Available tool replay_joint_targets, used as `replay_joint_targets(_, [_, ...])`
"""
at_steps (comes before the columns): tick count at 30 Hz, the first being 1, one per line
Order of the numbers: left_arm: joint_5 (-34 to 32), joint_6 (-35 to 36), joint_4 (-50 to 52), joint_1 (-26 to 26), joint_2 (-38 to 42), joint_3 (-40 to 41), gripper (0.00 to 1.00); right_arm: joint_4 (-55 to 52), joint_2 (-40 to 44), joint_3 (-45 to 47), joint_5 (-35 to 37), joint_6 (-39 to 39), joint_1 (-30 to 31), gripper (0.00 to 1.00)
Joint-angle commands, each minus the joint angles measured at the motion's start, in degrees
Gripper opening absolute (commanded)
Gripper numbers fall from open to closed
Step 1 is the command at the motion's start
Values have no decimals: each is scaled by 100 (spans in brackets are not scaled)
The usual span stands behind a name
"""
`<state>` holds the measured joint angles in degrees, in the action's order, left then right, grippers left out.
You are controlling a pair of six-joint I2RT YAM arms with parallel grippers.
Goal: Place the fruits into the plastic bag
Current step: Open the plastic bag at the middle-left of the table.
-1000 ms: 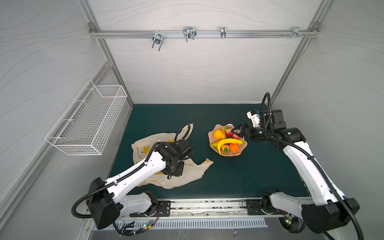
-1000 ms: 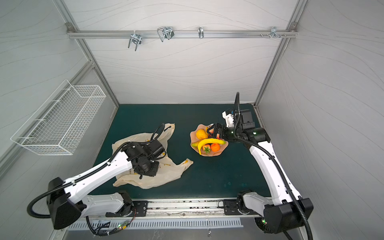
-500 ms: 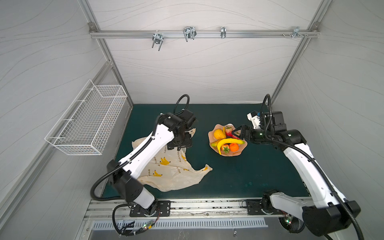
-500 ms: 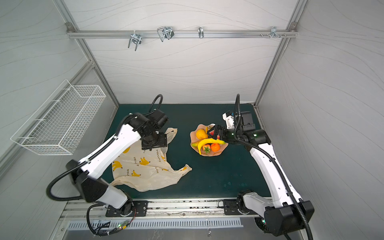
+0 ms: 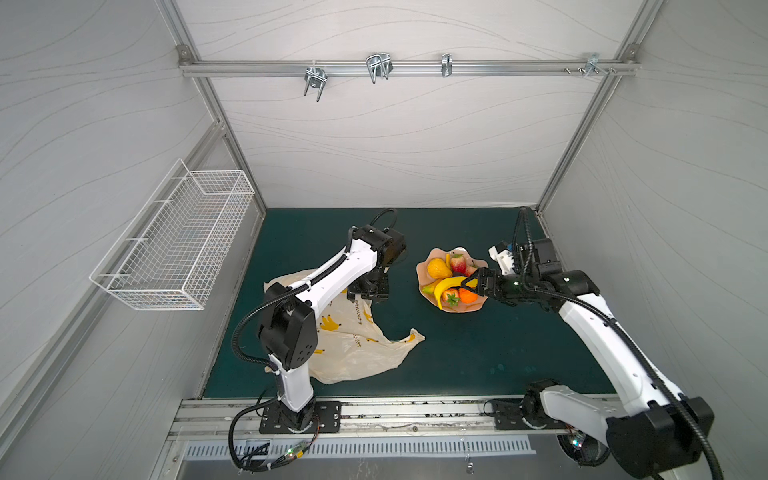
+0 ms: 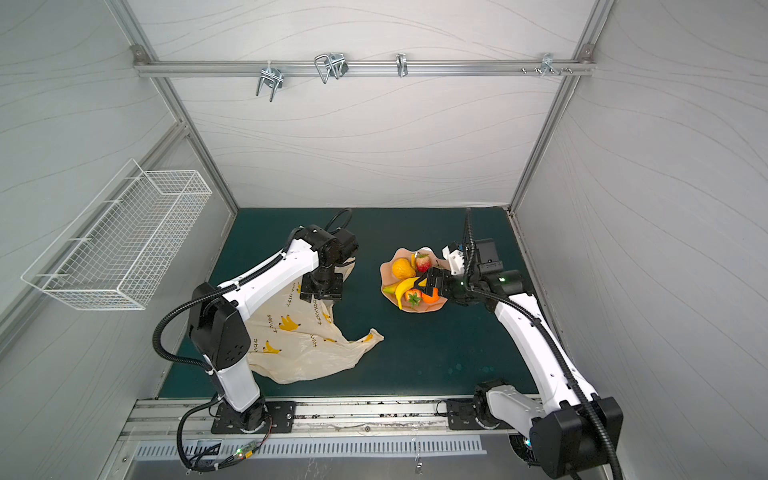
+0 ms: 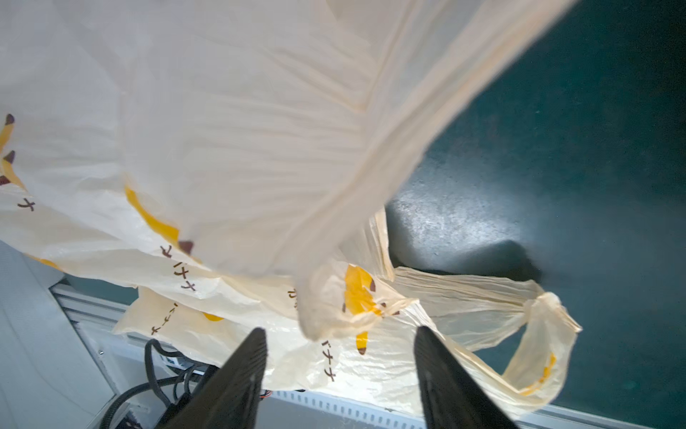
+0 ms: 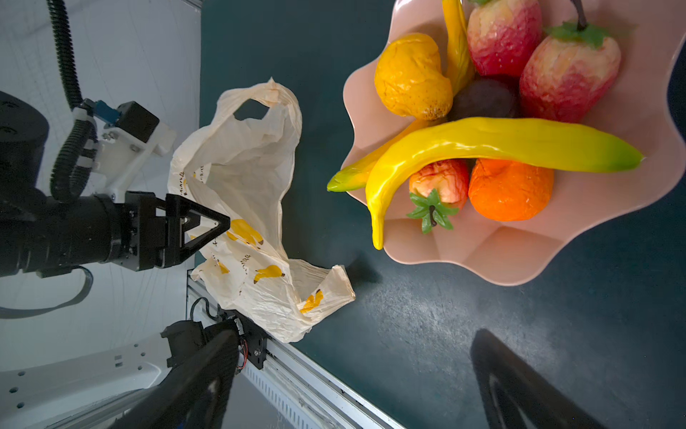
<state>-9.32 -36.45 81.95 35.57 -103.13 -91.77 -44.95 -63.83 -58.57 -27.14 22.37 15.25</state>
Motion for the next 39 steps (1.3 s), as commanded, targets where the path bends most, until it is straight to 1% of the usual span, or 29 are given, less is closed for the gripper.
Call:
replay_joint_targets(1, [-187, 97, -79, -2, 36, 293, 55, 187, -202, 82, -83, 6, -30, 99])
replay_joint_targets(4, [-288, 239, -151, 0, 94, 550, 34, 171, -451, 82, -30, 224, 40, 99])
replay_joint_targets(5, [-325, 311, -135, 0, 124, 568, 25, 162, -532, 58, 45, 353, 96, 99])
replay_joint_targets(8, [-354, 485, -140, -3, 324, 569, 4, 132, -812, -62, 373, 701, 382, 99])
replay_joint_targets(9, [-356, 549, -115, -2, 414, 523, 0, 127, -929, -107, 519, 843, 484, 99])
replay_joint_targets(11, [-319, 672, -59, -2, 564, 410, 0, 90, -1159, -163, 730, 1208, 626, 99])
replay_joint_targets(14, [-125, 867, 17, 0, 818, 221, 0, 243, -1456, -184, 764, 1631, 644, 99])
replay_joint_targets(16, [-11, 993, 110, -2, 954, 128, 0, 398, -1578, -207, 850, 1856, 587, 99])
replay_joint_targets(21, [191, 1391, 205, -5, 1340, 96, 0, 651, -1950, -335, 797, 2469, 392, 98])
replay_joint_targets(29, [324, 1632, 201, -19, 1507, 38, 0, 953, -2376, -468, 740, 3396, 332, 88])
replay_joint_targets(35, [351, 1755, 159, -32, 1533, -61, 0, 1099, -2579, -439, 949, 4029, 341, 80])
replay_joint_targets(39, [361, 1823, 139, -55, 1584, -39, 0, 1147, -2759, -533, 1159, 4276, 391, 79])
